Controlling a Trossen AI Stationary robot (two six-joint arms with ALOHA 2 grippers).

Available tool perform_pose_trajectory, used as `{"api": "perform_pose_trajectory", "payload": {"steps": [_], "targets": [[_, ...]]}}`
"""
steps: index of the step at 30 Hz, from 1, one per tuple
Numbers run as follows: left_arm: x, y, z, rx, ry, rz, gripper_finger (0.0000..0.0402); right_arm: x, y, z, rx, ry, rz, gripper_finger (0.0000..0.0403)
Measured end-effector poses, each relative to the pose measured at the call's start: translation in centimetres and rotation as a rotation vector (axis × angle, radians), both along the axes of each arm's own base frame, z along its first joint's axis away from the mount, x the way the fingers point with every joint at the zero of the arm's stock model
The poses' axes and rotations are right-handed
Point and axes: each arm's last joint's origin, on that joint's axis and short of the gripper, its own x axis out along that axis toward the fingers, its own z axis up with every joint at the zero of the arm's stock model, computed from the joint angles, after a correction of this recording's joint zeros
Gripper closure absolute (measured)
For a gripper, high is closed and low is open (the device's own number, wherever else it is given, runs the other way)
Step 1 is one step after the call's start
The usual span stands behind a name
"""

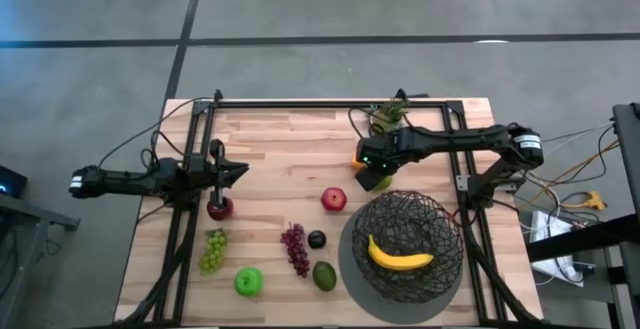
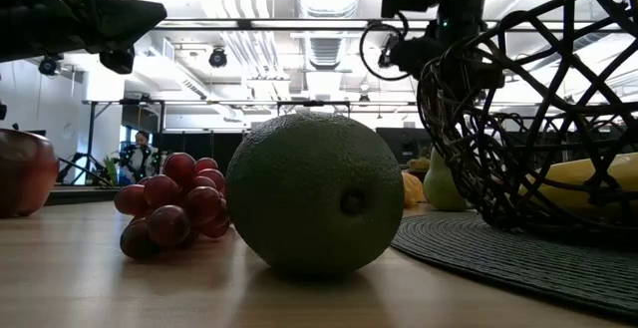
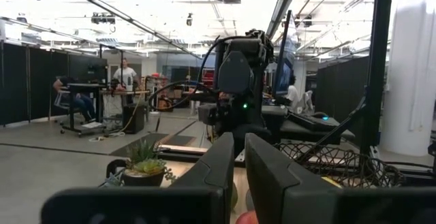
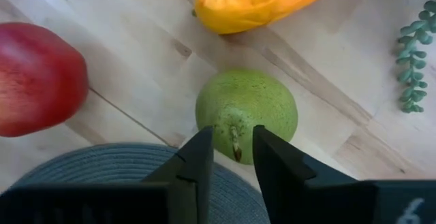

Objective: Build produce basket
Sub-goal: Put the pear into the black wire basket

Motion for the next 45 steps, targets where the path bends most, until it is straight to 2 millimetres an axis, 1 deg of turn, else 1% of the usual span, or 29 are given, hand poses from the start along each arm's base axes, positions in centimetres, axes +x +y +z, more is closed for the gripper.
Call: {"api": "perform_pose_trajectory", "payload": {"steps": [3,5,8,13,16,18,21,24,29,32,35,39,45], "targets": [[0.0,0.0,0.0,-0.015,-0.002,-0.004,0.0380,0.2,0.0,-0.4,0.001,0.014,0.004,0.0305],[0.0,0.0,0.0,-0.017,-0.003,-0.004,0.0380,0.2,0.0,-0.5,0.002,0.017,0.004,0.0311],[0.0,0.0,0.0,-0.017,-0.003,-0.004,0.0380,0.2,0.0,-0.5,0.001,0.018,0.004,0.0333],[0.0,0.0,0.0,-0.017,-0.002,-0.005,0.0380,0.2,0.0,-0.5,-0.002,0.023,0.018,0.0386],[0.0,0.0,0.0,-0.017,-0.003,-0.005,0.0380,0.0,-0.1,-0.4,-0.042,0.043,0.013,0.0392],[0.0,0.0,0.0,-0.017,-0.003,-0.005,0.0380,-0.4,0.1,-0.1,-0.063,0.068,0.012,0.0393],[0.0,0.0,0.0,-0.017,-0.003,-0.005,0.0380,-0.7,0.8,1.6,-0.076,0.052,0.020,0.0393],[0.0,0.0,0.0,-0.016,-0.002,-0.005,0.0380,-1.1,1.9,4.0,-0.081,-0.006,0.047,0.0394],[0.0,0.0,0.0,-0.016,-0.002,-0.005,0.0380,-2.1,4.5,8.6,-0.090,-0.186,0.055,0.0394],[0.0,0.0,0.0,-0.016,-0.002,-0.005,0.0380,-3.3,6.5,10.9,-0.068,-0.284,0.103,0.0394],[0.0,0.0,0.0,-0.016,-0.002,-0.004,0.0380,-4.8,8.5,12.6,-0.019,-0.360,0.152,0.0394],[0.0,0.0,0.0,-0.016,-0.002,-0.004,0.0380,-6.9,10.9,13.8,0.099,-0.420,0.169,0.0394],[0.0,0.0,0.0,-0.016,-0.002,-0.004,0.0380,-8.9,14.8,13.6,0.223,-0.402,0.207,0.0394]]}}
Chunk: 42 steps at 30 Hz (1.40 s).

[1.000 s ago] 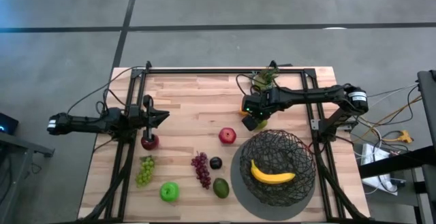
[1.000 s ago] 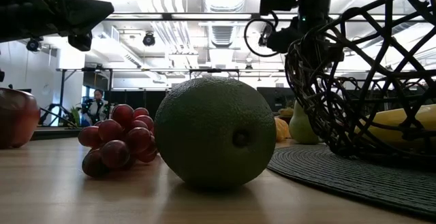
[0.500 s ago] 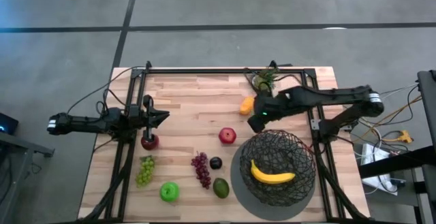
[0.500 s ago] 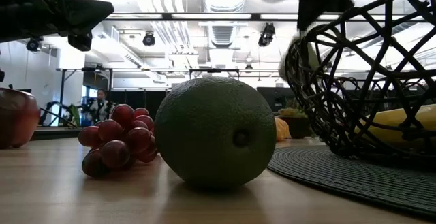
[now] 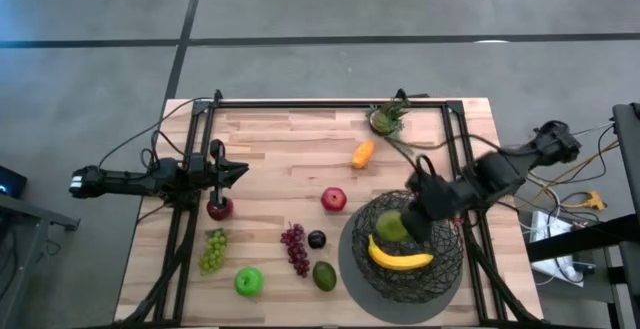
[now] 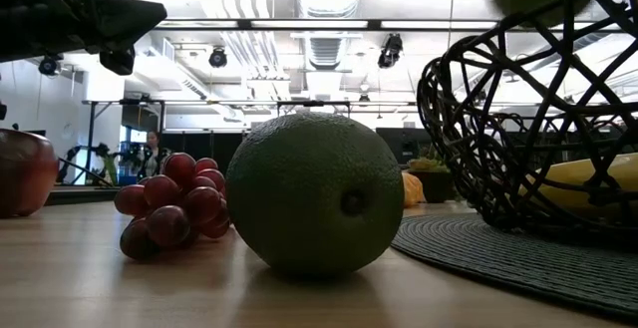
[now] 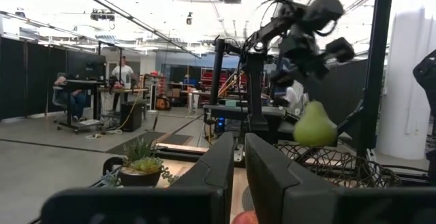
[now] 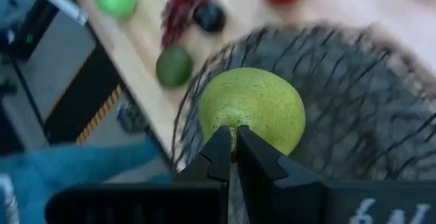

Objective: Build produce basket
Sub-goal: Put the pear into the black wire basket

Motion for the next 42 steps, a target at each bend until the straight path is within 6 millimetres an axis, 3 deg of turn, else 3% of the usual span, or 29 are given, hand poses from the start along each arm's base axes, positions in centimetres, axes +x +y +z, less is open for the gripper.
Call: {"api": "perform_pose_trajectory", "payload": {"steps": [4,9,14,33,42], "targets": [[0.0,0.0,0.0,0.000,0.000,0.001,0.0380,-0.5,2.1,-1.2,0.012,0.059,0.026,0.0394],[0.0,0.0,0.0,0.000,0.000,0.000,0.0380,-0.8,3.4,-4.4,-0.022,0.165,0.005,0.0394],[0.0,0.0,0.0,0.000,0.000,0.000,0.0380,-1.1,3.1,-7.3,-0.065,0.251,-0.051,0.0394],[0.0,0.0,0.0,-0.001,-0.001,0.000,0.0380,-1.5,2.7,-12.6,-0.090,0.288,-0.151,0.0393],[0.0,0.0,0.0,-0.001,-0.001,0.000,0.0380,-1.7,2.1,-13.2,-0.137,0.280,-0.250,0.0361]]}}
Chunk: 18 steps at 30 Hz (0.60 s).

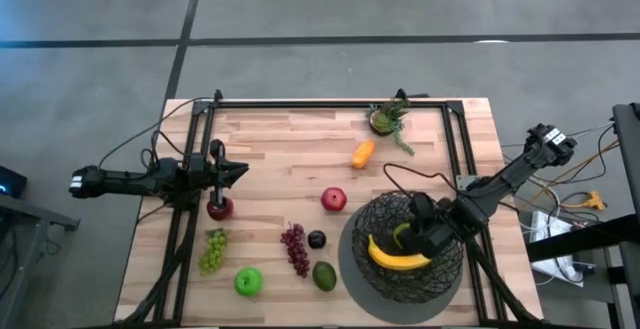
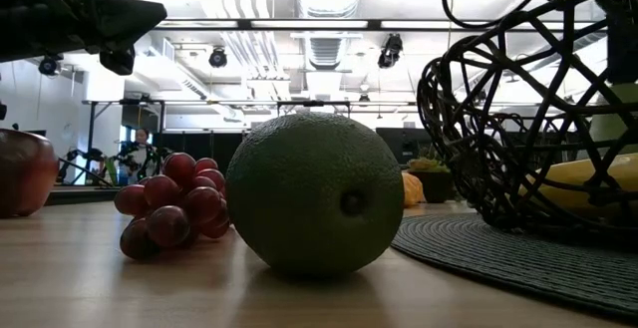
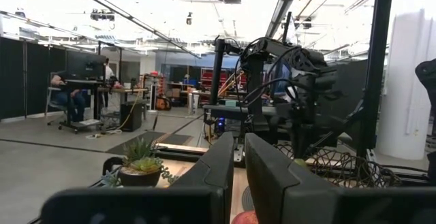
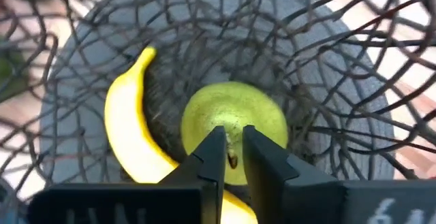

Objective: Build produce basket
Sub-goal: Put the pear into the black wire basket

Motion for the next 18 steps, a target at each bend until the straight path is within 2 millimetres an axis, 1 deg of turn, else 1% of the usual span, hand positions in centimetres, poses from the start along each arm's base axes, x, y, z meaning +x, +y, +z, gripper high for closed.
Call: {"api": "perform_pose_trajectory", "payload": {"steps": [5,12,18], "targets": [[0.0,0.0,0.0,0.000,0.000,0.000,0.0380,-0.2,-0.3,0.1,-0.027,0.007,-0.047,0.0321],[0.0,0.0,0.0,0.000,0.000,0.000,0.0380,-0.5,-0.4,0.5,-0.022,0.000,-0.049,0.0254],[0.0,0.0,0.0,0.000,0.000,0.000,0.0380,-1.0,-0.8,1.5,0.015,-0.048,-0.053,0.0221]]}}
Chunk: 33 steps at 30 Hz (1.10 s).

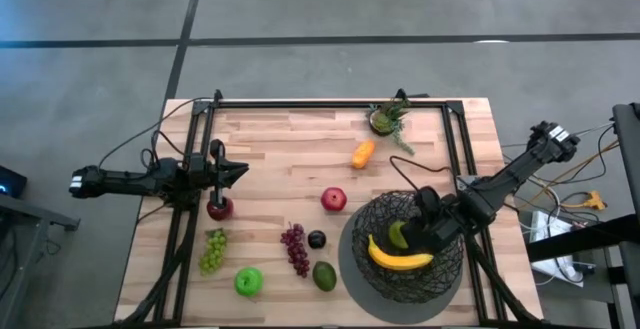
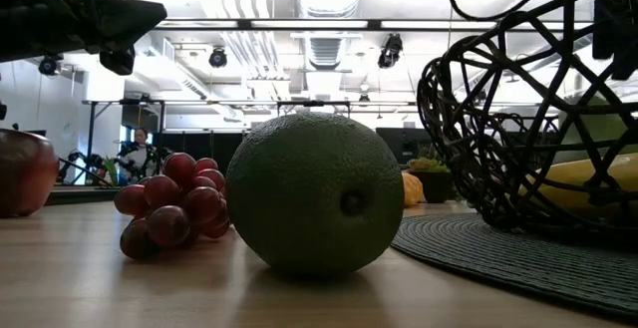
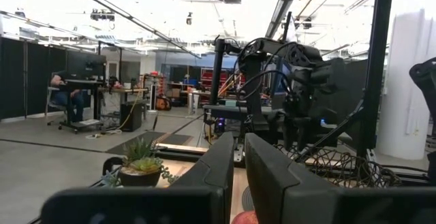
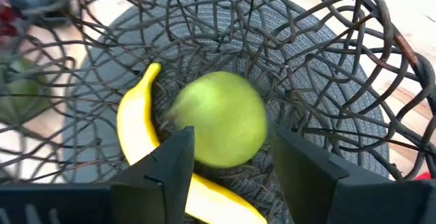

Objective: Build produce basket
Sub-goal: Put the pear into the black wire basket, then put the red apple into the black wire basket

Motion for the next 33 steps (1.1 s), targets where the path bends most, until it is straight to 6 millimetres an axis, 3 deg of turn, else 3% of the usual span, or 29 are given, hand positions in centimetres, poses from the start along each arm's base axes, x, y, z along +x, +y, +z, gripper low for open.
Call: {"api": "perform_pose_trajectory", "payload": {"steps": [10,20,27,33], "targets": [[0.0,0.0,0.0,0.000,0.000,0.000,0.0380,-1.2,-0.9,2.7,0.072,-0.118,-0.010,0.0222],[0.0,0.0,0.0,-0.002,-0.001,0.000,0.0380,-0.4,-1.0,5.5,-0.069,-0.282,0.017,0.0238],[0.0,0.0,0.0,-0.348,-0.058,-0.078,0.0380,0.4,-0.6,6.0,-0.146,-0.307,0.048,0.0243],[0.1,0.1,-0.1,-0.546,-0.082,-0.100,0.0380,0.9,-0.2,5.5,-0.156,-0.286,0.044,0.0243]]}}
